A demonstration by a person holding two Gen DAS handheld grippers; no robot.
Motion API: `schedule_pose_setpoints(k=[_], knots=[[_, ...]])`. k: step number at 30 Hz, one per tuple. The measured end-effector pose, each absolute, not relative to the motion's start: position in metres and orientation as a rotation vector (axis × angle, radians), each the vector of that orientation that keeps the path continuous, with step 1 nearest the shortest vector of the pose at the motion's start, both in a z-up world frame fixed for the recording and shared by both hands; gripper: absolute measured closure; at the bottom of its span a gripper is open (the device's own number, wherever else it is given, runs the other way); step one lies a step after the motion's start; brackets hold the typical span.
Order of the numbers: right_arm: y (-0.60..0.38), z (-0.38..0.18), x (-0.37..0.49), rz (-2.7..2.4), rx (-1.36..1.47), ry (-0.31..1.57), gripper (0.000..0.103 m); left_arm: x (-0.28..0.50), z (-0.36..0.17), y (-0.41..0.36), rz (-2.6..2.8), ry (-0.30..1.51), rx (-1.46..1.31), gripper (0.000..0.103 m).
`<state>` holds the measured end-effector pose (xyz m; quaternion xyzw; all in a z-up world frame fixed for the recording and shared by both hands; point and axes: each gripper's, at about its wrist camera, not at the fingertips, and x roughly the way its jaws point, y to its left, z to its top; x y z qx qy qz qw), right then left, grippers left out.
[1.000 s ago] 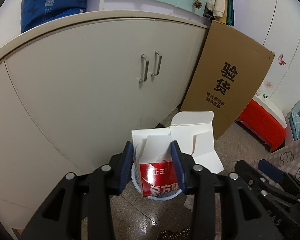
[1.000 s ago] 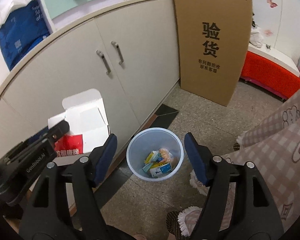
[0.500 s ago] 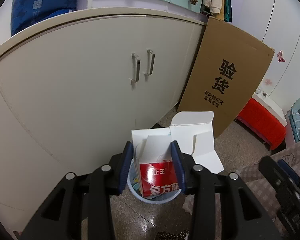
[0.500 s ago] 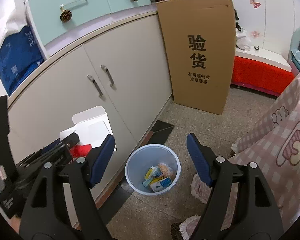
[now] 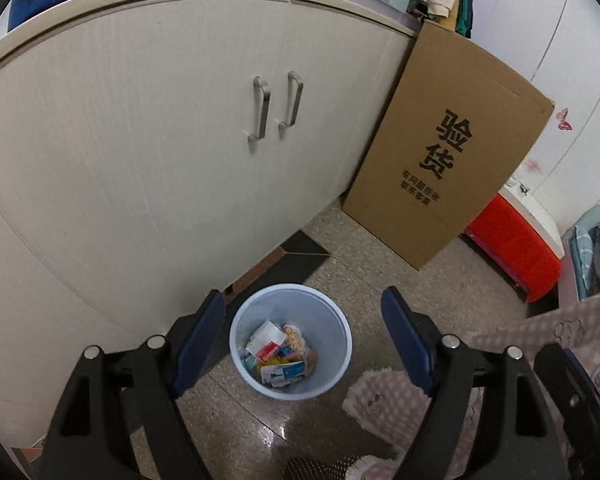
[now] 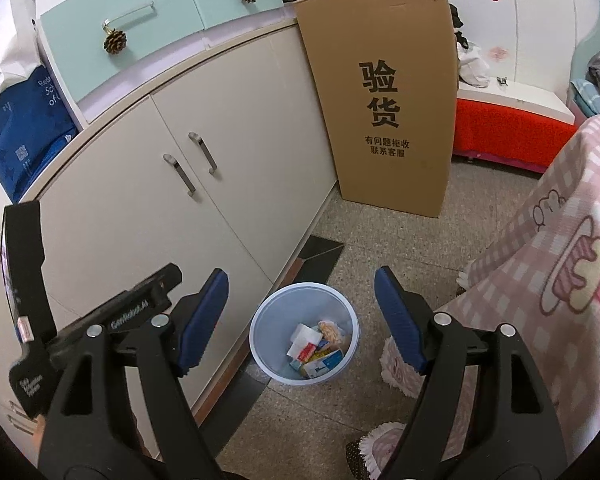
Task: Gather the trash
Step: 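Move both tools back over the table toward the remaining trash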
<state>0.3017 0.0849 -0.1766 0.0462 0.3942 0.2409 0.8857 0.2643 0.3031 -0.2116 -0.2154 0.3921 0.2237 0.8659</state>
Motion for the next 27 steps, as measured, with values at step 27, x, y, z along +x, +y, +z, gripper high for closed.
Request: schedule_pose_setpoints(k=[27], knots=[[-0.126, -0.076, 0.243, 0.285, 0.187, 0.651, 0.026, 0.233, -0.088, 0.105, 0.081, 0.759, -0.323, 0.024]])
